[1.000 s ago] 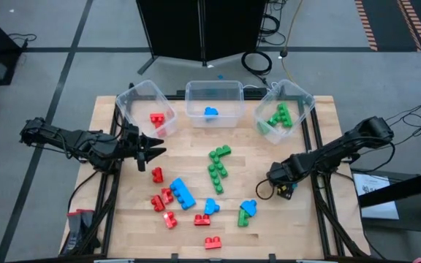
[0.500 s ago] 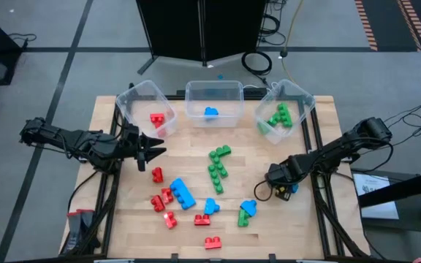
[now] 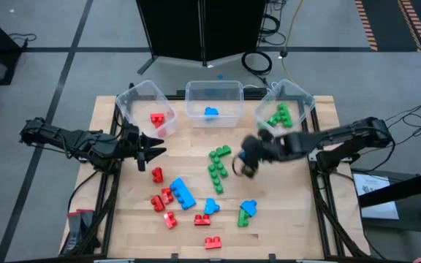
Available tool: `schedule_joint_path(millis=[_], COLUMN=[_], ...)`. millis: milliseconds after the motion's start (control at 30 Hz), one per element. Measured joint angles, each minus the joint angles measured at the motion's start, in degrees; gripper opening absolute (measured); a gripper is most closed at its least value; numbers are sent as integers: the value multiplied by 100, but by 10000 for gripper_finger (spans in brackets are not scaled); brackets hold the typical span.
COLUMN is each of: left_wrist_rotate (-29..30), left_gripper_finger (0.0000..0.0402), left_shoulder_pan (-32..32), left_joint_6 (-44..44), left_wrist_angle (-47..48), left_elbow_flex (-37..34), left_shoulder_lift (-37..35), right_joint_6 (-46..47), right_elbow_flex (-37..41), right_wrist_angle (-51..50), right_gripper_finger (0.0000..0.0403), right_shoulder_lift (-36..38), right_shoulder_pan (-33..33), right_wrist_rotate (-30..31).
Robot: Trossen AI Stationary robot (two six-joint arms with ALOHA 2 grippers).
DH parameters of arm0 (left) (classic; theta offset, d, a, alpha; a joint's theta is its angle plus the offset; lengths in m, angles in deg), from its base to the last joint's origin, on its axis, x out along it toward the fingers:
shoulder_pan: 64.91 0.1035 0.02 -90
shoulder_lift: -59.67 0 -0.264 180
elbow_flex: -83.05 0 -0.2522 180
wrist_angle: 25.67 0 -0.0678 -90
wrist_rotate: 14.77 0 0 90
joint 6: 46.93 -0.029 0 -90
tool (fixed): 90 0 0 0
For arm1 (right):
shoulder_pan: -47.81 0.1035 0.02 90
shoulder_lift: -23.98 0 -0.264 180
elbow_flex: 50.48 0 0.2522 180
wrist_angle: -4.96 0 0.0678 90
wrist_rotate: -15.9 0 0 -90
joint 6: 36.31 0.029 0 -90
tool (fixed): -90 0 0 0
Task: Sort blocks
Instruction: Put the blue game piece into the middle transparent bin
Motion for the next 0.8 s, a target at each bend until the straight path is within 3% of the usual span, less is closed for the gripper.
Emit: schedule_joint_path(millis=[100, 300, 467, 800], left_wrist_rotate=[-2, 0, 0, 0], left_gripper_finger=[209, 209, 209, 209], left_shoulder_pan=[2, 2, 1, 1], left_joint_6=[0, -9, -13, -9], left_wrist_angle=[0, 2, 26, 64], left_elbow_flex=[0, 0, 0, 0], left_shoulder_lift=[-2, 0, -2, -1], right_joint_6=[-693, -1457, -1382, -1659], right_elbow_flex=[-365, -514, -538, -1971], right_wrist_angle=[713, 2631, 3756, 3119], right_gripper_finger=[147, 147, 147, 147], right_shoulder_lift=[4, -107, -748, -2525], right_shoulder_pan=[-593, -2008, -2924, -3500], right_wrist_rotate=[356, 274, -548, -747])
